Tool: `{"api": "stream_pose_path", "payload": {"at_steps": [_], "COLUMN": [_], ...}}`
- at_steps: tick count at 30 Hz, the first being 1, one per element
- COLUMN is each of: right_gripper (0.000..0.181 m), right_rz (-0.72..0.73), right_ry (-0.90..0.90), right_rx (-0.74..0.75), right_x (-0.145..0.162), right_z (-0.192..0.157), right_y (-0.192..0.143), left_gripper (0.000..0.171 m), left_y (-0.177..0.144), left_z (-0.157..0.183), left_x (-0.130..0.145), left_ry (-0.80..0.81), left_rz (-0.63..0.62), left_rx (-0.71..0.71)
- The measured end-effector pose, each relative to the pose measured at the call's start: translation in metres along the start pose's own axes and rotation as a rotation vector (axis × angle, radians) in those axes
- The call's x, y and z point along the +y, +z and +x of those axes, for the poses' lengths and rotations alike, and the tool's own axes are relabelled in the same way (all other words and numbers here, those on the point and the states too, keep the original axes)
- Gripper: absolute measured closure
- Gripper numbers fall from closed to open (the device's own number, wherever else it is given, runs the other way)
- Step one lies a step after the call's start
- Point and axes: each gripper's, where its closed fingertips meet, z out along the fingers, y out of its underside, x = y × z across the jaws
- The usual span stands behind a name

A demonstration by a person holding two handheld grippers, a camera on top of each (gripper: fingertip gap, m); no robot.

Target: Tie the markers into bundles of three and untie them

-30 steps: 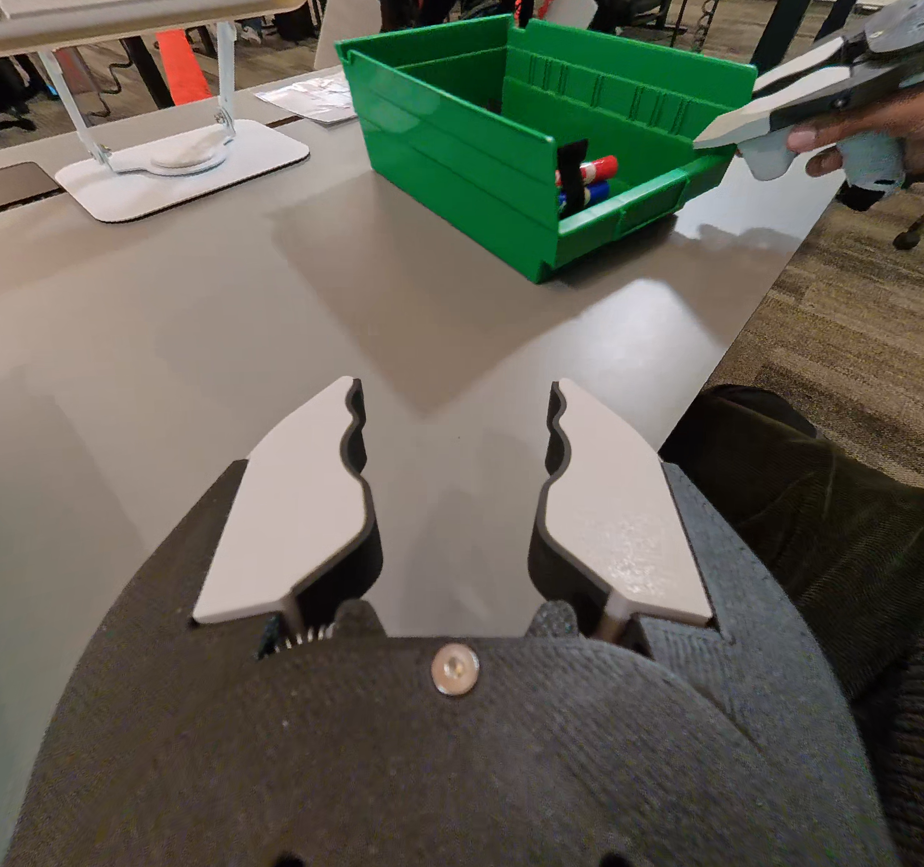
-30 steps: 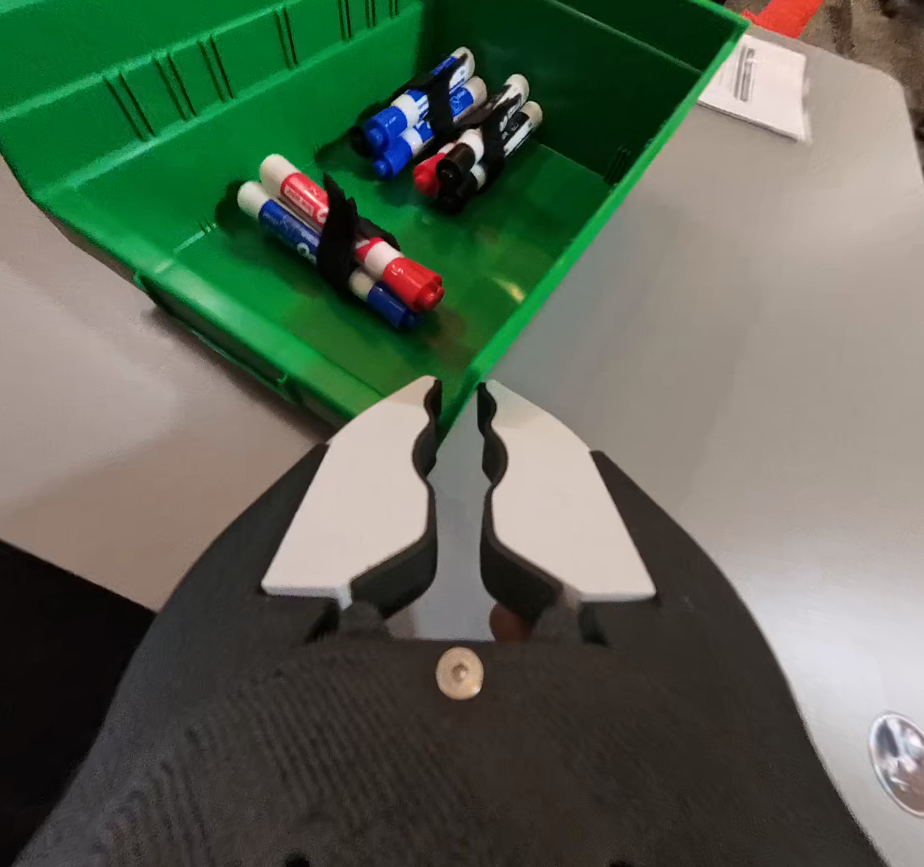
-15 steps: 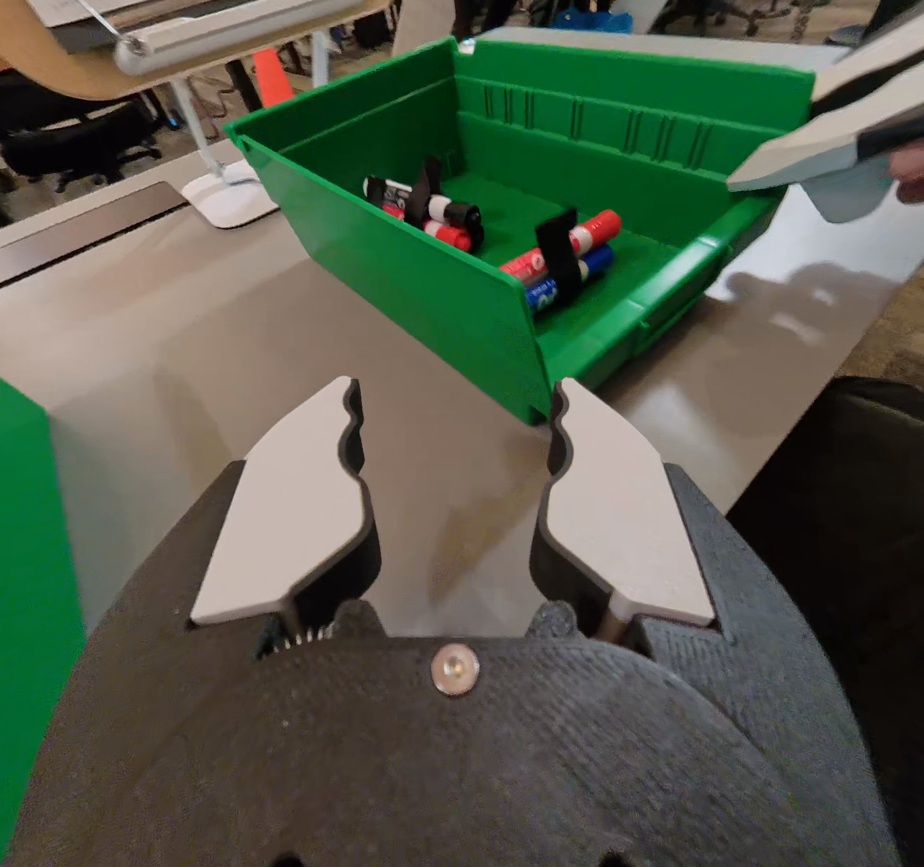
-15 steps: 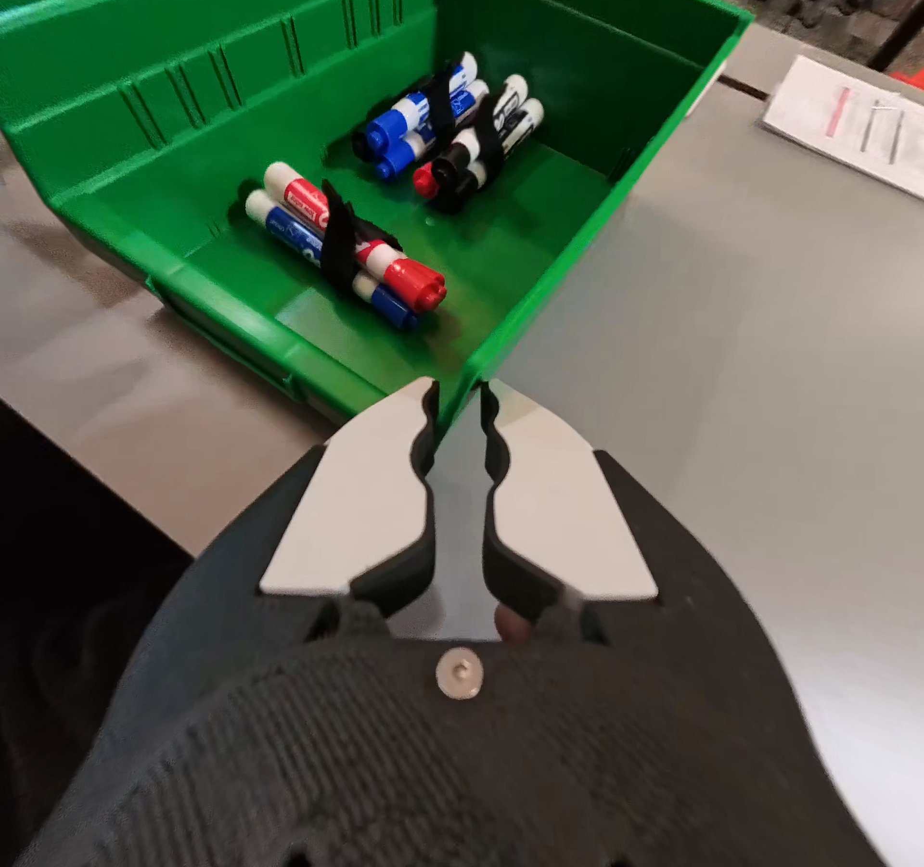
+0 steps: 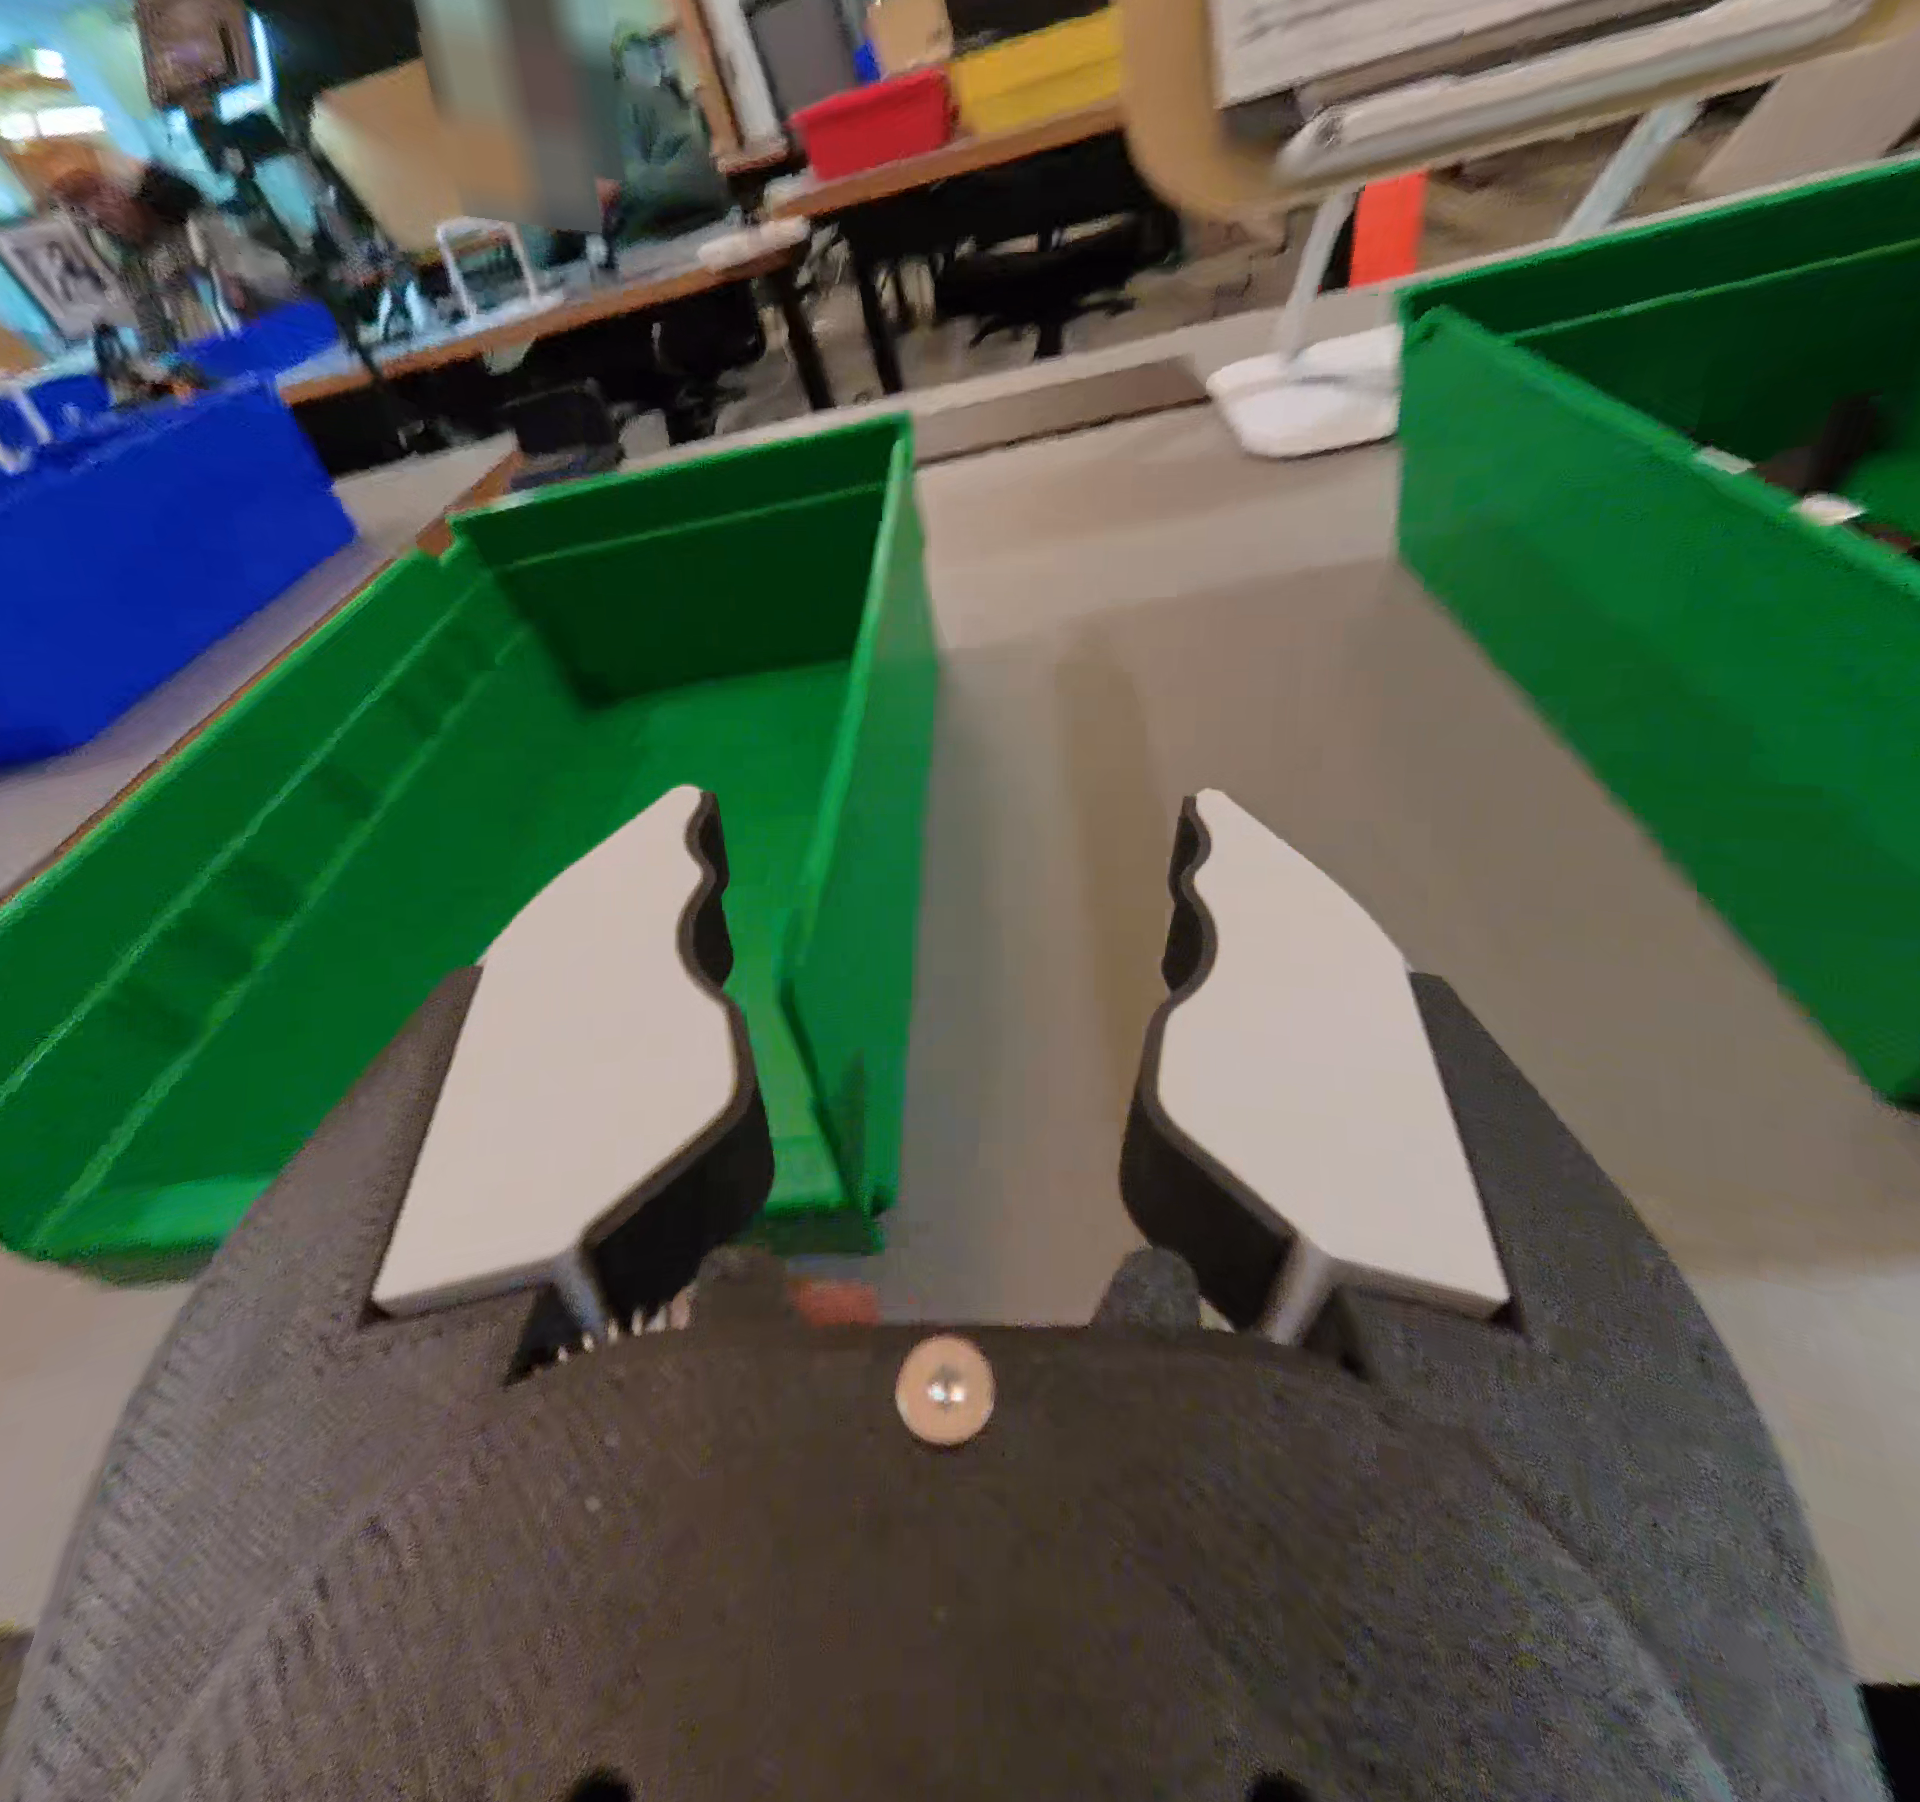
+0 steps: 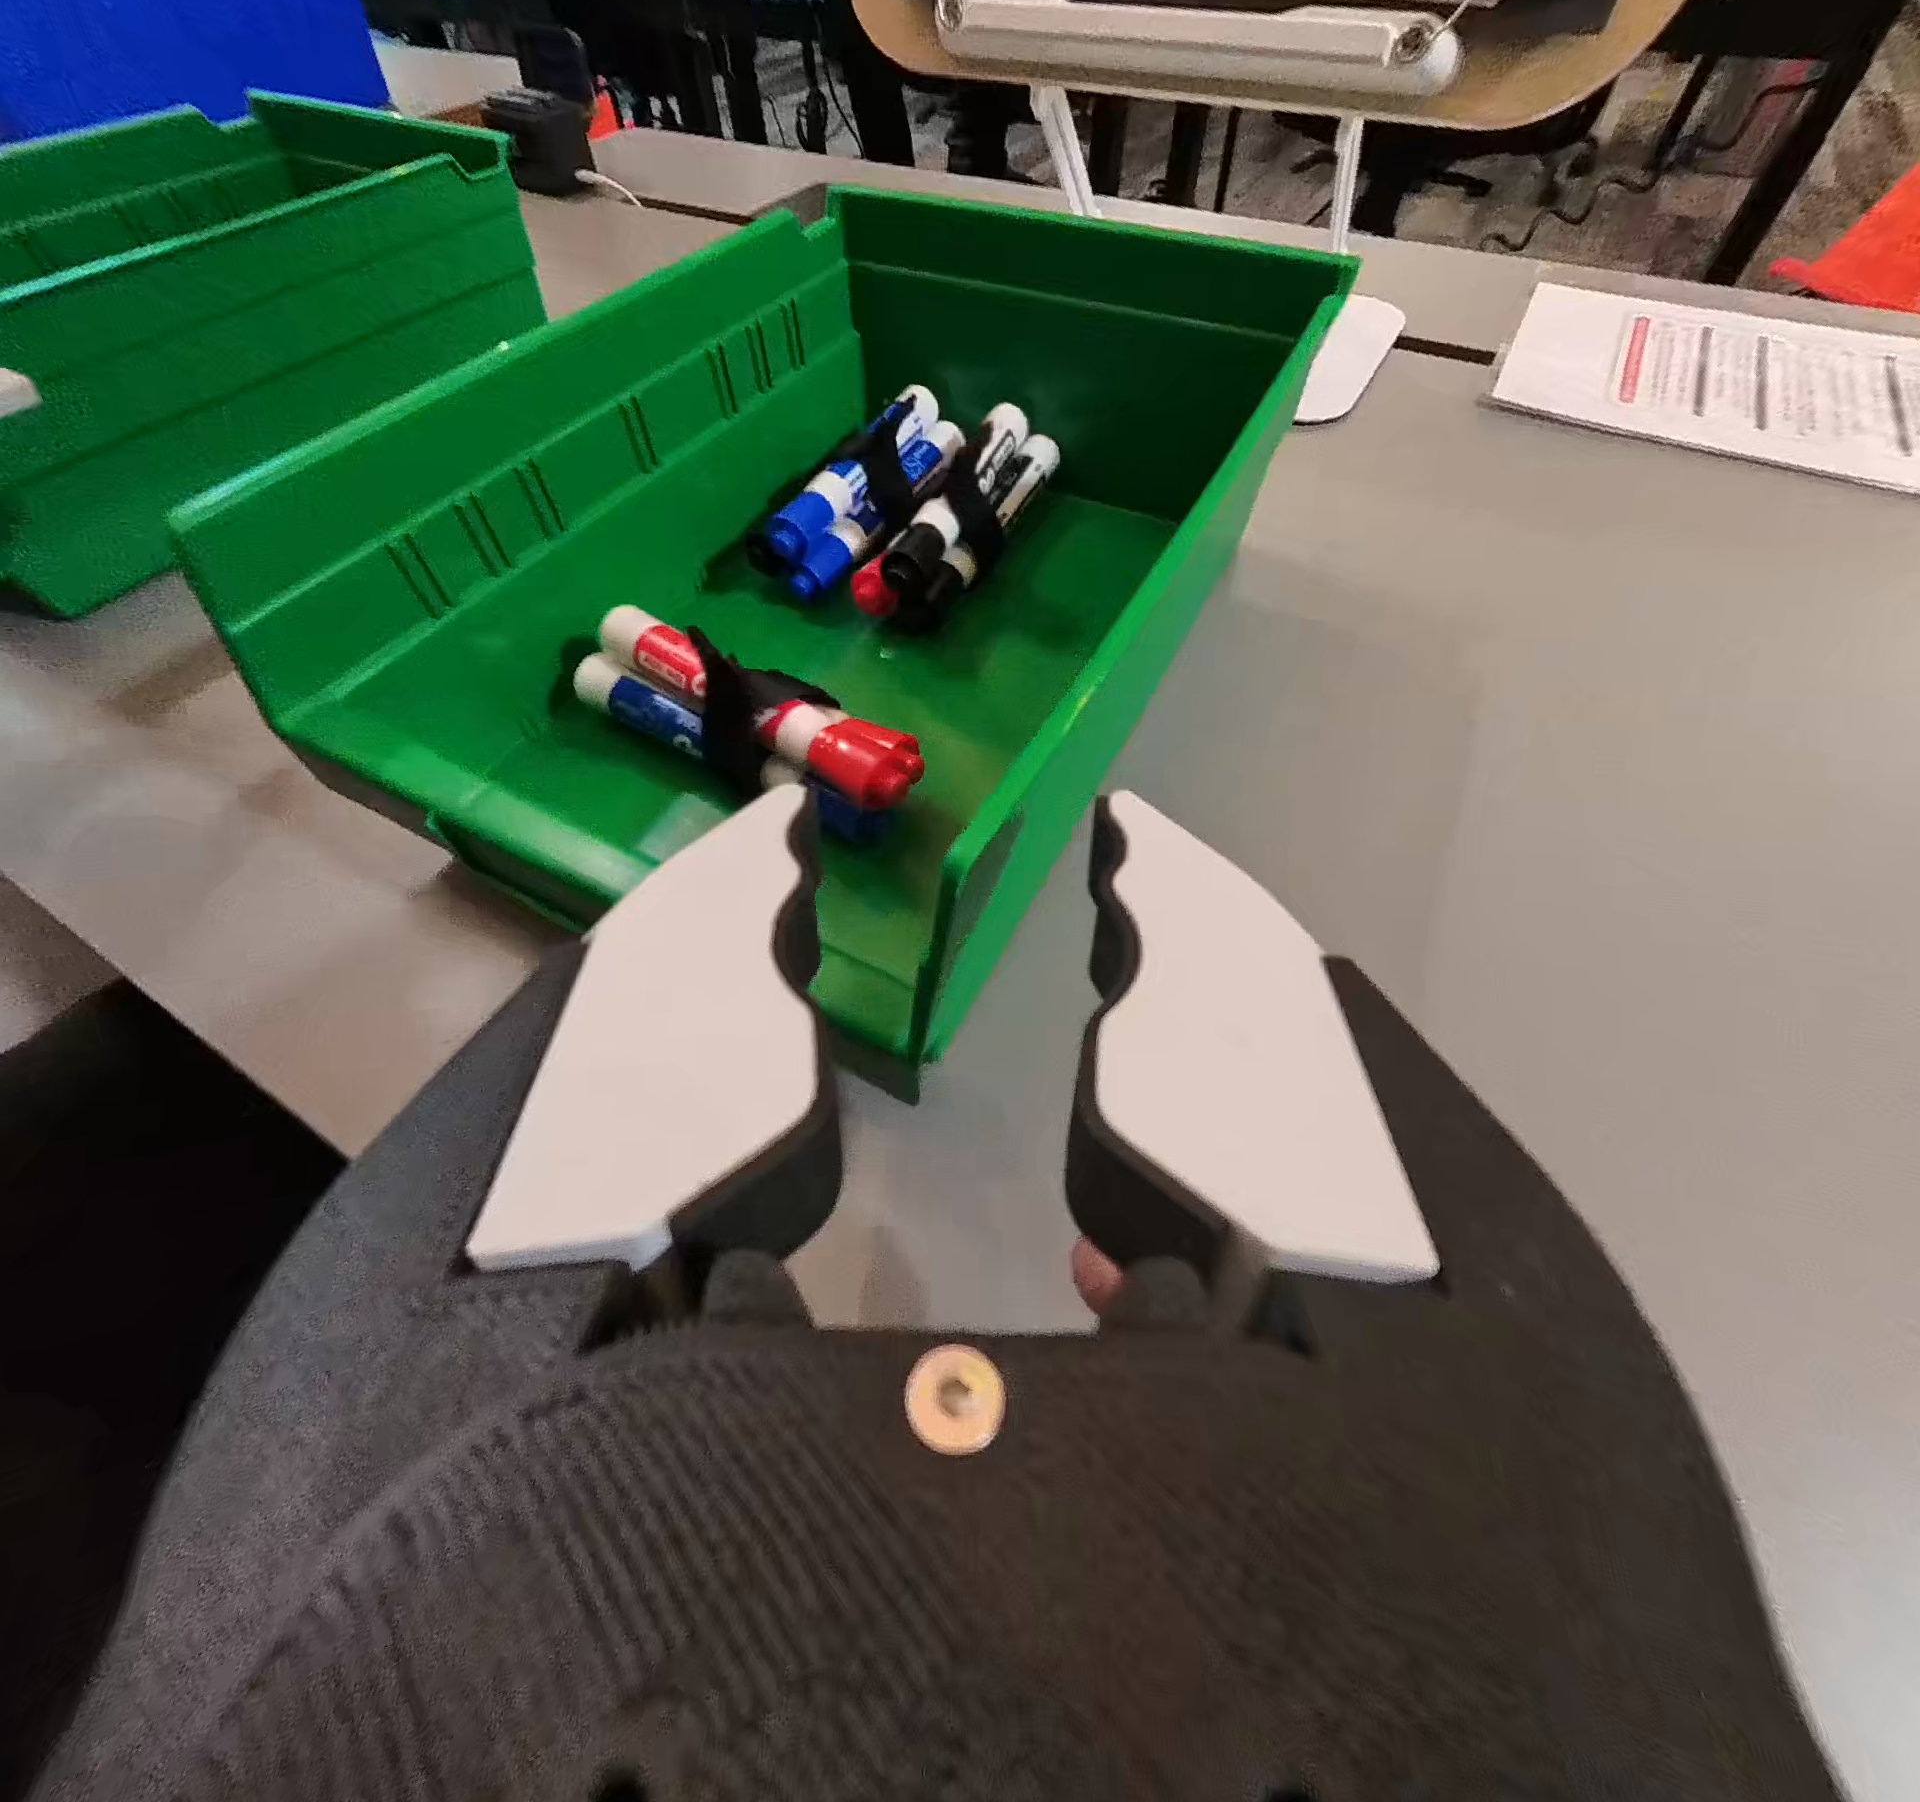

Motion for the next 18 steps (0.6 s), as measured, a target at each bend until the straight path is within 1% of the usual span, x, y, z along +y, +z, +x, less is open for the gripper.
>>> {"api": "stream_pose_path", "payload": {"at_steps": [2, 4, 5, 6, 7, 8, 9, 10, 11, 13, 18], "right_gripper": [0.13, 0.129, 0.128, 0.125, 0.125, 0.127, 0.128, 0.129, 0.129, 0.129, 0.131], "right_rz": [-0.023, -0.048, -0.058, -0.064, -0.071, -0.081, -0.093, -0.108, -0.121, -0.136, -0.146], "right_ry": [-0.009, -0.001, 0.004, 0.002, -0.014, -0.038, -0.062, -0.084, -0.103, -0.136, -0.153], "right_rx": [-0.015, -0.038, -0.046, -0.042, -0.032, -0.02, -0.009, 0.0, 0.006, 0.016, 0.026], "right_x": [0.005, 0.009, 0.01, 0.011, 0.012, 0.014, 0.016, 0.019, 0.022, 0.024, 0.026], "right_z": [-0.002, -0.007, -0.009, -0.009, -0.008, -0.007, -0.006, -0.005, -0.005, -0.005, -0.005], "right_y": [0.007, 0.015, 0.018, 0.021, 0.023, 0.024, 0.025, 0.026, 0.026, 0.027, 0.028], "left_gripper": [0.088, 0.09, 0.088, 0.107, 0.121, 0.133, 0.151, 0.163, 0.166, 0.167, 0.166], "left_y": [0.007, 0.016, 0.021, 0.024, 0.026, 0.028, 0.028, 0.028, 0.028, 0.028, 0.03], "left_z": [-0.008, -0.008, -0.013, -0.017, -0.02, -0.02, -0.02, -0.022, -0.019, -0.019, -0.017], "left_x": [0.02, 0.041, 0.043, 0.041, 0.039, 0.037, 0.034, 0.033, 0.032, 0.031, 0.031], "left_ry": [-0.028, -0.026, 0.009, 0.057, 0.082, 0.099, 0.114, 0.101, 0.073, 0.037, 0.039], "left_rz": [-0.094, -0.189, -0.188, -0.158, -0.137, -0.122, -0.107, -0.102, -0.103, -0.108, -0.108], "left_rx": [0.008, 0.042, 0.011, -0.013, -0.031, -0.035, -0.024, -0.022, 0.019, 0.062, 0.087]}}
